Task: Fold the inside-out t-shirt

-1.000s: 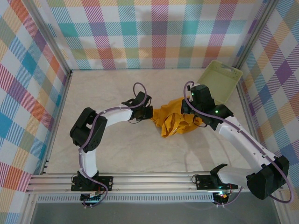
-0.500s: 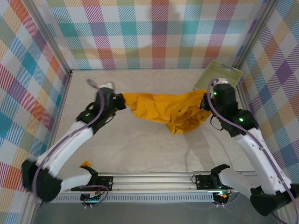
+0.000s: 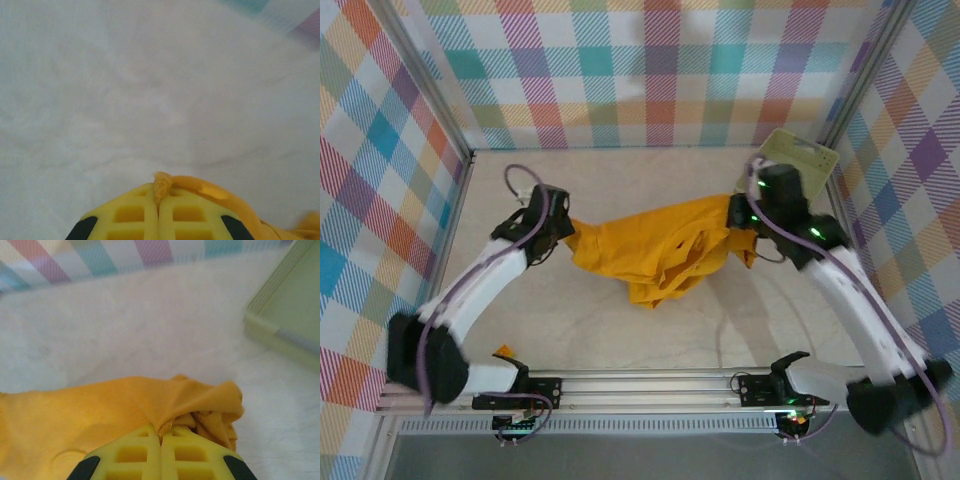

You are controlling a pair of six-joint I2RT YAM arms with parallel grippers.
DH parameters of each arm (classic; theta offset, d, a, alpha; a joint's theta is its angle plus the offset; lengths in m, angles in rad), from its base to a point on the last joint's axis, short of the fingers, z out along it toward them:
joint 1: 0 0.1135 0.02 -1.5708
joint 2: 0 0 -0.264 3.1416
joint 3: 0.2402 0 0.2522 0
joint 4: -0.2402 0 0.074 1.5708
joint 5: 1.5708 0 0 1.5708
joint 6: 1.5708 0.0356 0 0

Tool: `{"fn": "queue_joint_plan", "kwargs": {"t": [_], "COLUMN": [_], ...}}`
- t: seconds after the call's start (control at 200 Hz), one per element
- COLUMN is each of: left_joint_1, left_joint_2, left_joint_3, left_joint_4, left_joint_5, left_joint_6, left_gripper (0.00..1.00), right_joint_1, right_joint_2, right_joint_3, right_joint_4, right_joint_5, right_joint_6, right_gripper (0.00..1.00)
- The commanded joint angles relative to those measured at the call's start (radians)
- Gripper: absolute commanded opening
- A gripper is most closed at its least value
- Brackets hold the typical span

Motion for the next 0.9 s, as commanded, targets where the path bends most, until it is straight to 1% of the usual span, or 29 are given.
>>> {"fn": "queue_joint_plan", "kwargs": {"t": [0.0,0.015,0.035,0.095,0.135,0.195,0.25,0.295,0.33,0.455,0.51,0.68,0.785,0.84,0.895], "left_joint_1": [0.028,0.03,0.03,0.028,0.021,-0.012,-0.074,-0.136,-0.184,-0.299,-0.341,-0.37,-0.375,-0.375,-0.375], "left_joint_2": [0.149,0.168,0.185,0.201,0.185,0.138,0.095,0.062,0.043,-0.007,-0.007,0.058,0.097,0.116,0.138], "left_joint_3": [0.081,0.09,0.099,0.1,0.087,0.067,0.049,0.029,0.007,-0.114,-0.155,-0.2,-0.215,-0.219,-0.217], "left_joint_4": [-0.146,-0.149,-0.15,-0.137,-0.128,-0.116,-0.103,-0.086,-0.07,0.053,0.091,0.151,0.18,0.188,0.187], "left_joint_5": [0.044,0.048,0.05,0.049,0.03,-0.019,-0.062,-0.088,-0.085,0.044,0.067,0.163,0.18,0.173,0.171], "left_joint_6": [0.01,0.016,0.021,0.026,0.028,0.043,0.076,0.105,0.121,0.176,0.177,0.17,0.155,0.148,0.147], "left_gripper": [0.0,0.0,0.05,0.41,0.58,0.71,0.77,0.81,0.83,0.86,0.86,0.87,0.87,0.85,0.8], "right_joint_1": [0.002,0.002,0.002,0.002,0.002,0.002,0.002,0.0,0.0,-0.007,-0.008,-0.014,-0.02,-0.022,-0.024], "right_joint_2": [0.198,0.225,0.259,0.353,0.402,0.47,0.509,0.527,0.536,0.549,0.545,0.543,0.546,0.543,0.542], "right_joint_3": [0.04,0.052,0.07,0.124,0.16,0.207,0.24,0.257,0.267,0.28,0.274,0.261,0.257,0.252,0.248], "right_joint_4": [0.02,0.022,0.027,0.029,0.027,0.019,0.01,0.009,0.007,0.009,0.012,0.019,0.021,0.024,0.024], "right_joint_5": [-0.09,-0.097,-0.1,-0.102,-0.101,-0.087,-0.067,-0.05,-0.041,-0.034,-0.033,-0.033,-0.034,-0.032,-0.032], "right_joint_6": [0.059,0.06,0.059,0.068,0.068,0.068,0.062,0.054,0.05,0.041,0.036,0.03,0.031,0.033,0.033], "right_gripper": [0.0,0.0,0.0,0.0,0.0,0.0,0.0,0.0,0.0,0.02,0.03,0.05,0.05,0.06,0.06]}}
